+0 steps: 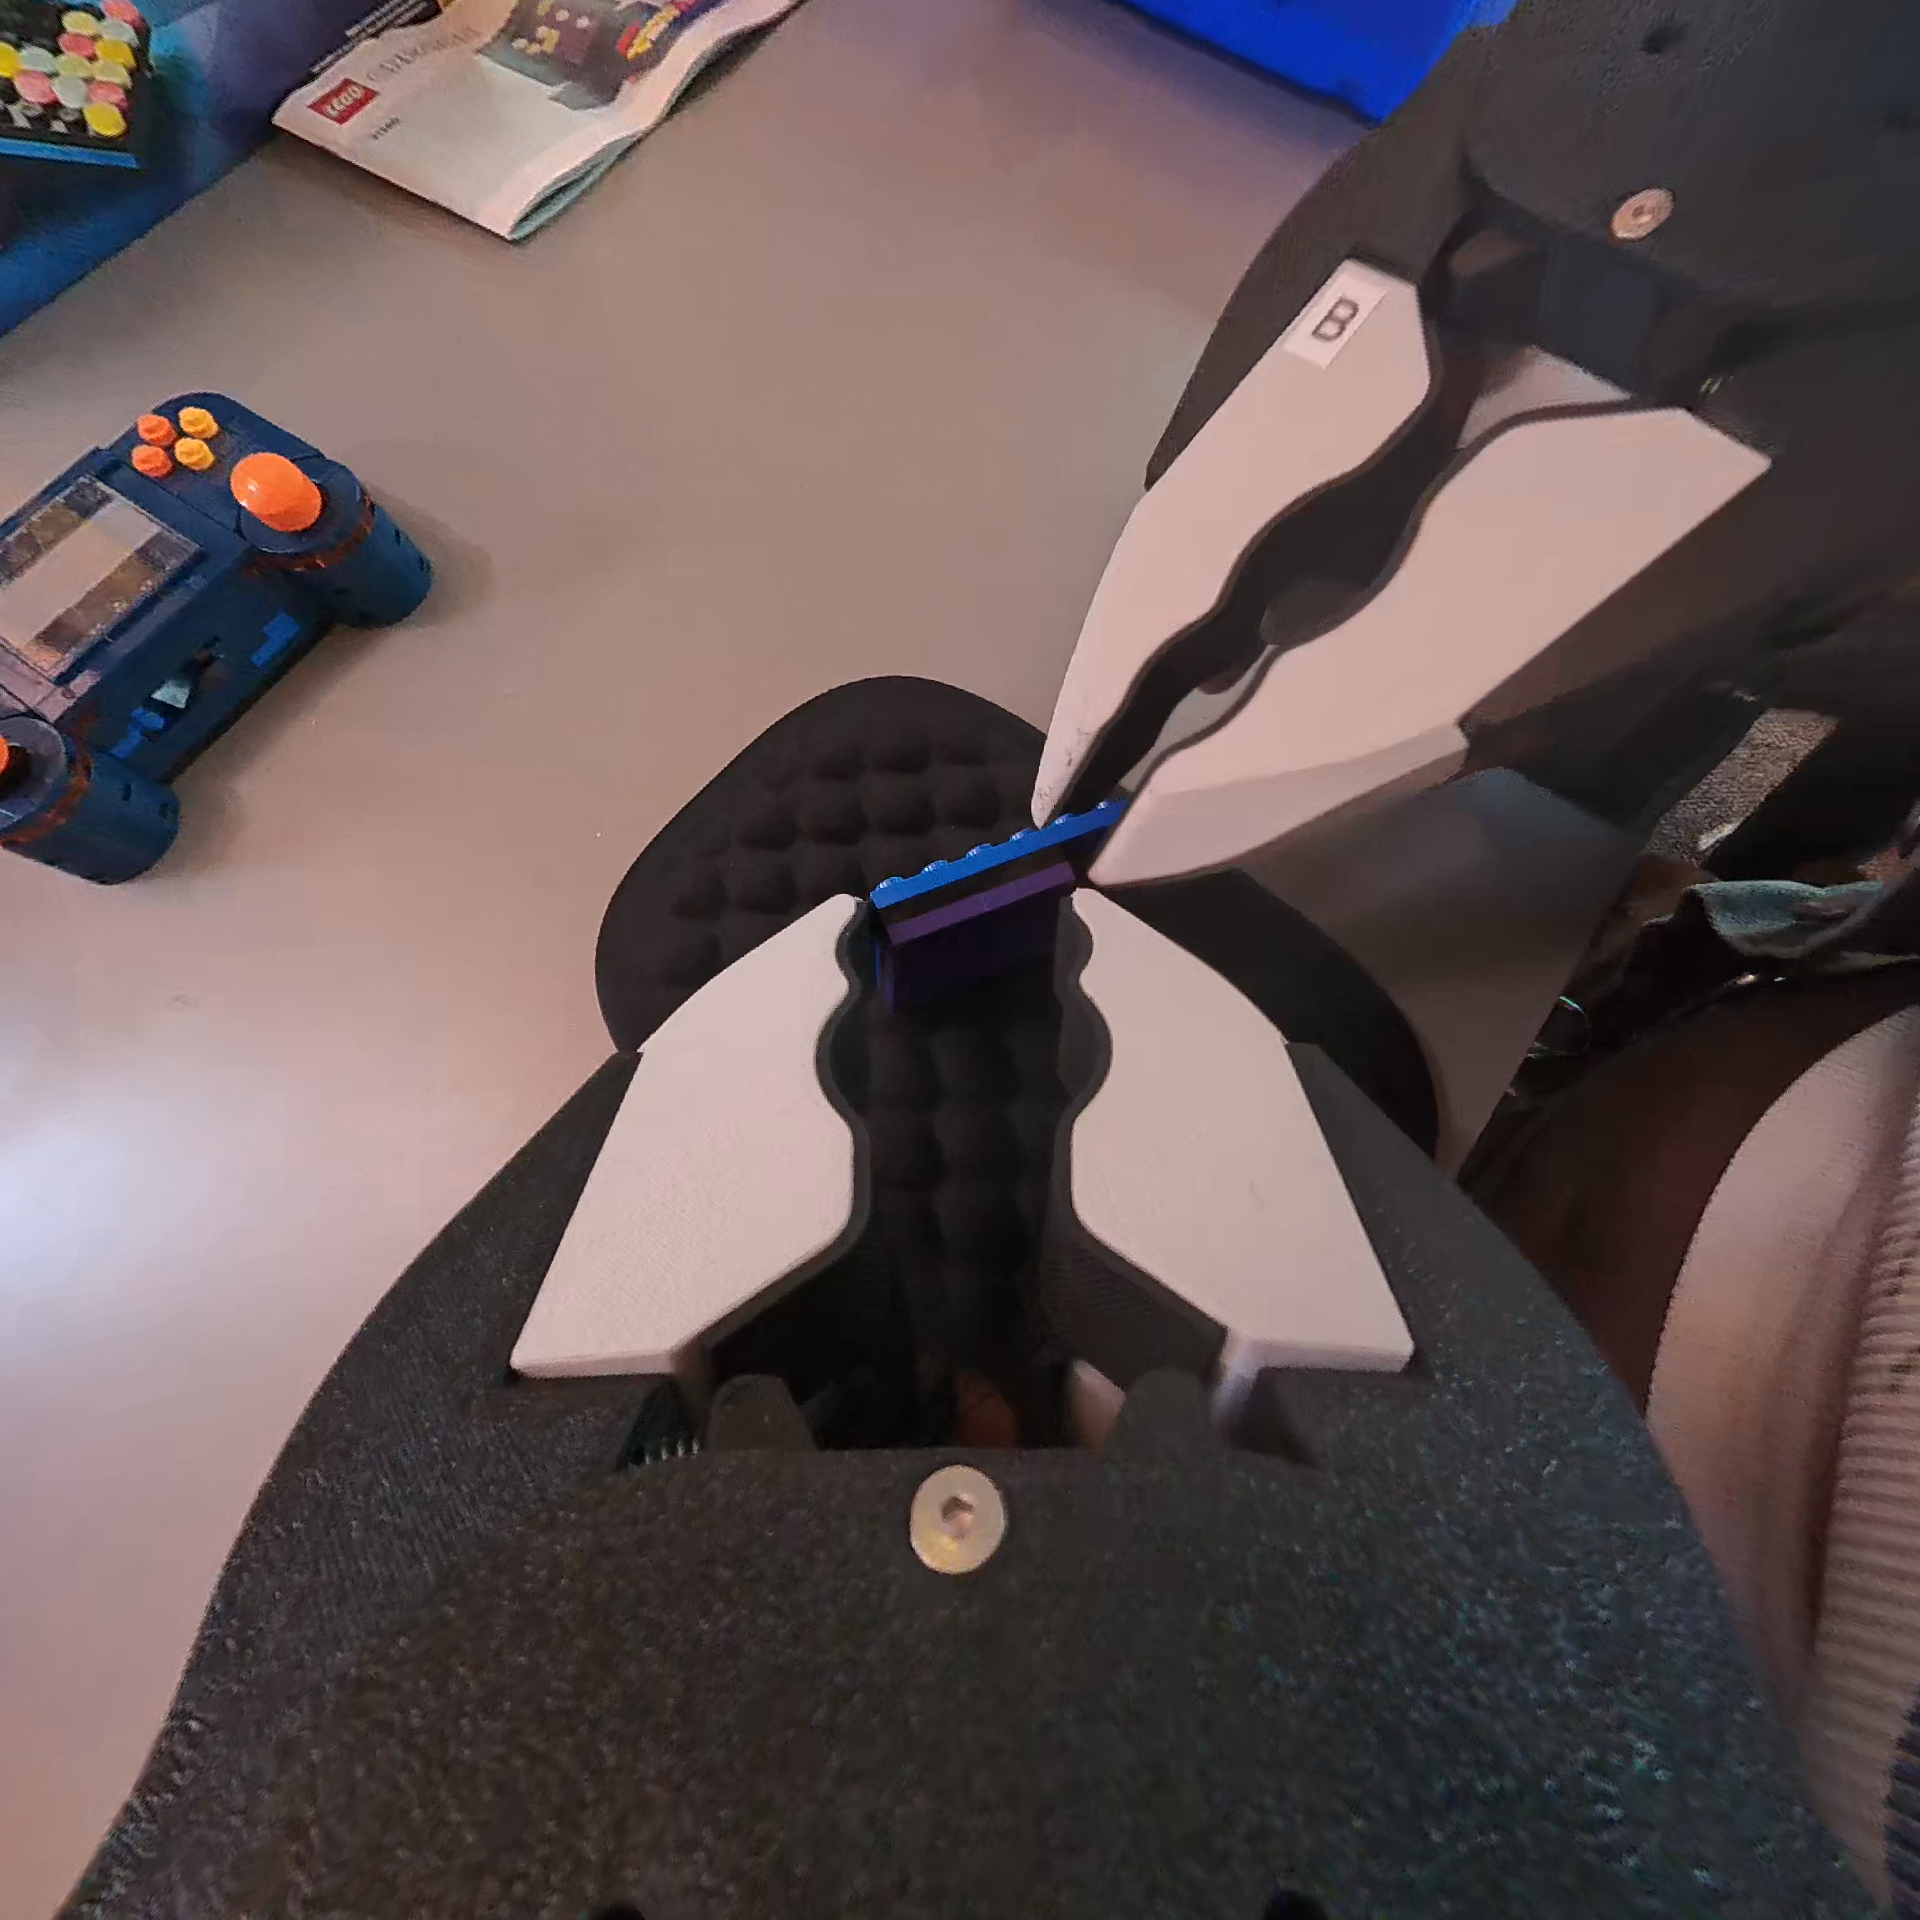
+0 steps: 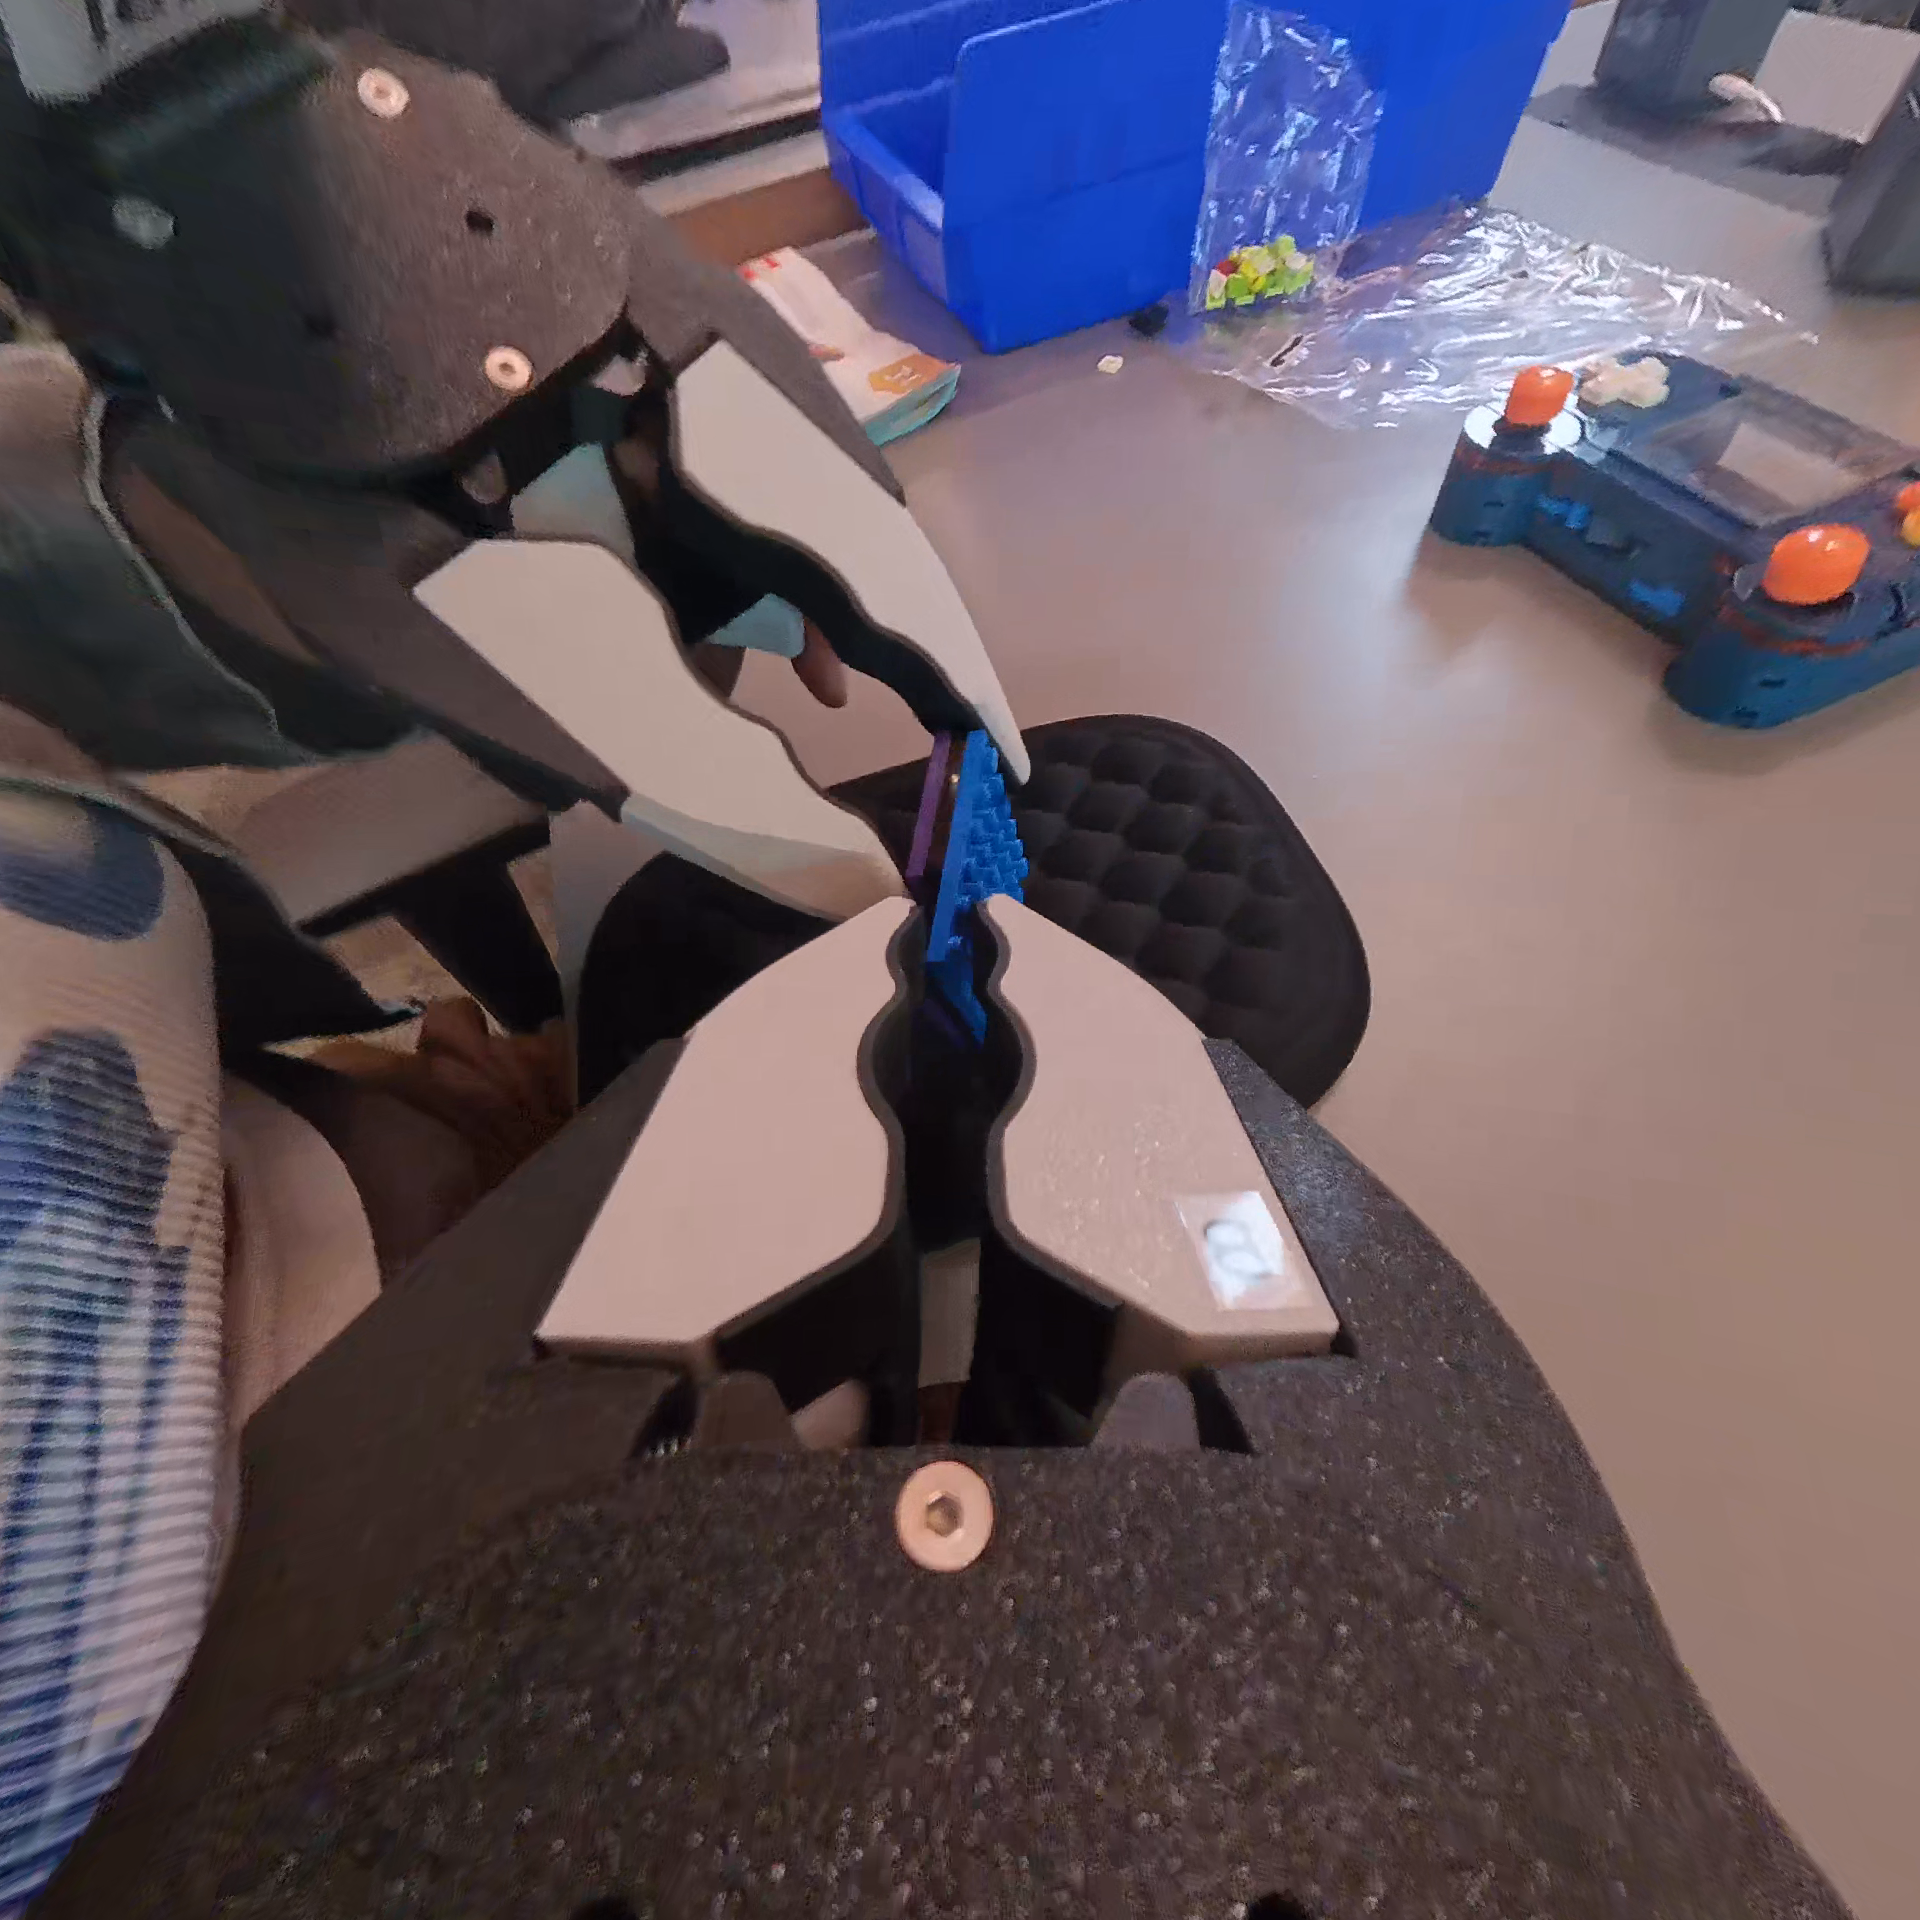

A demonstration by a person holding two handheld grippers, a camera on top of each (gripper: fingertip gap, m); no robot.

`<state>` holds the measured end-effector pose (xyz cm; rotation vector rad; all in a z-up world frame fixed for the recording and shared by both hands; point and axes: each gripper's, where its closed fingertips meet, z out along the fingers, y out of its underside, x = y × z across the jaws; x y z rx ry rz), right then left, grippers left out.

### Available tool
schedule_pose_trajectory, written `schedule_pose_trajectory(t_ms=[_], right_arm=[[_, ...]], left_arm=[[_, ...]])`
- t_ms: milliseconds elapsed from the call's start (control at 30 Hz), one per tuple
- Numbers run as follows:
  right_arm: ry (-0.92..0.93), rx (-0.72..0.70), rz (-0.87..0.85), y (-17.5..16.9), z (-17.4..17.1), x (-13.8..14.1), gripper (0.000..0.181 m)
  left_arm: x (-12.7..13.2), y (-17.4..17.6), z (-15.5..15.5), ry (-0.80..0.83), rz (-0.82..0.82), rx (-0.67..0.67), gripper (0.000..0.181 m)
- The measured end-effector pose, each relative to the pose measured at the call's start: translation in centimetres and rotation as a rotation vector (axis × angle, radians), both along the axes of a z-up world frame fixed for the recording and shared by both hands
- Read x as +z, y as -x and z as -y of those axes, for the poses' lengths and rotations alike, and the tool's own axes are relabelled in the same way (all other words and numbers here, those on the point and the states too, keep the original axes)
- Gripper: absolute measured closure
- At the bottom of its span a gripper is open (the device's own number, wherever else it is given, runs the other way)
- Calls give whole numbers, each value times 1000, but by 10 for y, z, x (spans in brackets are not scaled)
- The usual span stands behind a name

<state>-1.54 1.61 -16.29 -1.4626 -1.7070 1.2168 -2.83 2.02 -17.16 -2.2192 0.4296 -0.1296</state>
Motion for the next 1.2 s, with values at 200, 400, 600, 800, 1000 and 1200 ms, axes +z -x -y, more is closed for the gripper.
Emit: schedule_pose_trajectory(t_ms=[200,400,600,800,1000,1200], right_arm=[[148,-132,-21,3,-9,-1,175],[395,-275,-31,0,-17,-4,175],[278,-255,22,-3,-19,-8,175],[125,-192,45,-1,-21,-12,174],[11,-268,96,-3,-38,-28,172],[123,-271,68,-3,-31,-19,173]], left_arm=[[2,4,-7,-81,-35,66,148],[4,1,-16,-247,2,159,149],[4,-1,-18,-307,-76,115,149],[5,1,-20,-419,-184,-1,151],[19,-11,-15,-546,-154,-101,181],[12,8,-13,-467,-151,-48,136]])
